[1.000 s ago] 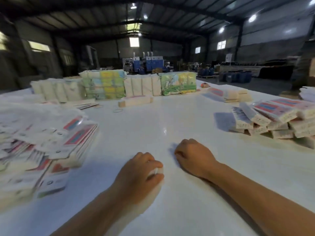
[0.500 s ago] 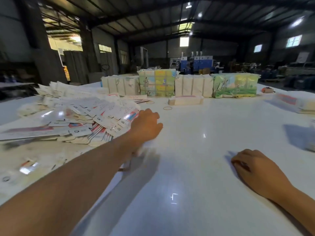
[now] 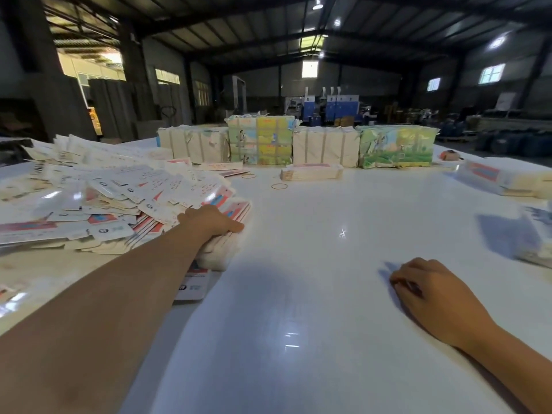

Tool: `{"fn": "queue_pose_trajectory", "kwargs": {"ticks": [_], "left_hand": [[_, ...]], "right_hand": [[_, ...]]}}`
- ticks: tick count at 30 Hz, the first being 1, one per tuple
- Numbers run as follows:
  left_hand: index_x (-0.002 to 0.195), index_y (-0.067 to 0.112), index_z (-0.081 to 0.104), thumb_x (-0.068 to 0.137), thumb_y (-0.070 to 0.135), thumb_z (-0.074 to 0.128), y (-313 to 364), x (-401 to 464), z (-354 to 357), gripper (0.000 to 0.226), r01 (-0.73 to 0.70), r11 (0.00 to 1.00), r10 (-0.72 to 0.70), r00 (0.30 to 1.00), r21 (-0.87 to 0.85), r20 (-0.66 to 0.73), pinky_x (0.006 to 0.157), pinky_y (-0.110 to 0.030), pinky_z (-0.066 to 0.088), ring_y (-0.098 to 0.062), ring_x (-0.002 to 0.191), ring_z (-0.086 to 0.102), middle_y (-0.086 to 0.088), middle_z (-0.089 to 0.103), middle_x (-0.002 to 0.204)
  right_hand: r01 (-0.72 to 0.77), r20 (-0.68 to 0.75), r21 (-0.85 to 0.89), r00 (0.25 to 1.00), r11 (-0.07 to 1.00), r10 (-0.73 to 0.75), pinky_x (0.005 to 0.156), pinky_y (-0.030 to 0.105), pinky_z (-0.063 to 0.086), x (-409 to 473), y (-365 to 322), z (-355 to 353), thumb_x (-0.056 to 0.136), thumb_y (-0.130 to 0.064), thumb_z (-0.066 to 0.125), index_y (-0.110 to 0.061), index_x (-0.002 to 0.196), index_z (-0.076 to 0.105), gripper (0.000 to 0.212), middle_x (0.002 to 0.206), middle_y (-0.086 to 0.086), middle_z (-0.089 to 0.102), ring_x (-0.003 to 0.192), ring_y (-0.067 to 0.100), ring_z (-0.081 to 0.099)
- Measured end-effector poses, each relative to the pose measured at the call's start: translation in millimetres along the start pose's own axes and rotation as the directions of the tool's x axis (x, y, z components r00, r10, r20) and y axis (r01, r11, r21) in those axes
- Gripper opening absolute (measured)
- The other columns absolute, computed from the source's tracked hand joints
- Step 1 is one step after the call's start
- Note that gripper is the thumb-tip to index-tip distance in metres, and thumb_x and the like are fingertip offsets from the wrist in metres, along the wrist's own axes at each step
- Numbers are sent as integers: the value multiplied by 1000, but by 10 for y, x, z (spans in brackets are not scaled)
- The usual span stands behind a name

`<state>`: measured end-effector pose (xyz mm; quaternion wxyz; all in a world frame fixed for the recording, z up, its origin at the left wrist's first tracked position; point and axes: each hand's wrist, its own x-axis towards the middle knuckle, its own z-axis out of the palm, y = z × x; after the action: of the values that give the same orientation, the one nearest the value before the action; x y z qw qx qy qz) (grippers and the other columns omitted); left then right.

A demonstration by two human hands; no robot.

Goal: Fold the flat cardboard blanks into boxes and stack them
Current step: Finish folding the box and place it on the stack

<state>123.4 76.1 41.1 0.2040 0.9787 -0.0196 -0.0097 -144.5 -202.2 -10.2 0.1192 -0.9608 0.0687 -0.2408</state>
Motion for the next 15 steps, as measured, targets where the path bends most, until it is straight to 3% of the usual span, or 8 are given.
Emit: {"fn": "queue_pose_trajectory", "kwargs": {"ticks": [6, 9, 11, 13, 15], "left_hand": [[137, 13, 32, 63, 62, 76, 197, -160, -336, 99, 3, 1000, -1, 996, 20, -91, 106, -48, 31, -39, 129, 30, -21, 23, 144], [139, 23, 31, 65, 52, 79, 483, -423, -361, 94, -185, 983, 184, 975, 2, -126, 100, -49, 39, -38, 117, 41, -14, 26, 137], [142, 30, 28, 66, 43, 81, 667, -723, -231, 93, -348, 935, 343, 936, -71, -79, 100, -47, 40, -35, 116, 43, -10, 27, 136], [143, 36, 26, 68, 40, 81, 758, -1090, 10, 93, -502, 856, 507, 862, -124, 12, 97, -40, 39, -25, 116, 43, -5, 31, 136], [143, 39, 26, 69, 38, 80, 743, -1436, 275, 92, -614, 769, 635, 765, -176, 107, 94, -33, 38, -14, 110, 42, 3, 37, 133]], "right_hand": [[-16, 20, -32, 1000, 999, 17, 77, 38, 46, -3, -6, -1, 91, -17, 57, -6, 79, 69, 21, 87, 8, 63, 86, 31, 55], [-41, 55, -21, 998, 999, 42, 81, 39, 45, 2, 2, -4, 93, -19, 53, -9, 77, 66, 23, 90, 7, 63, 90, 31, 56], [-65, 68, 30, 996, 997, 63, 82, 38, 45, 15, 13, -7, 92, -16, 52, -13, 79, 67, 20, 91, 6, 64, 94, 30, 57], [-144, 53, 127, 989, 981, 139, 82, 27, 43, 32, 37, -22, 93, -13, 51, -11, 95, 70, 20, 99, 6, 67, 97, 27, 59], [-260, 14, 293, 963, 920, 268, 68, 12, 39, 51, 60, -59, 92, -8, 51, -7, 98, 70, 21, 95, 5, 69, 86, 20, 61]]}}
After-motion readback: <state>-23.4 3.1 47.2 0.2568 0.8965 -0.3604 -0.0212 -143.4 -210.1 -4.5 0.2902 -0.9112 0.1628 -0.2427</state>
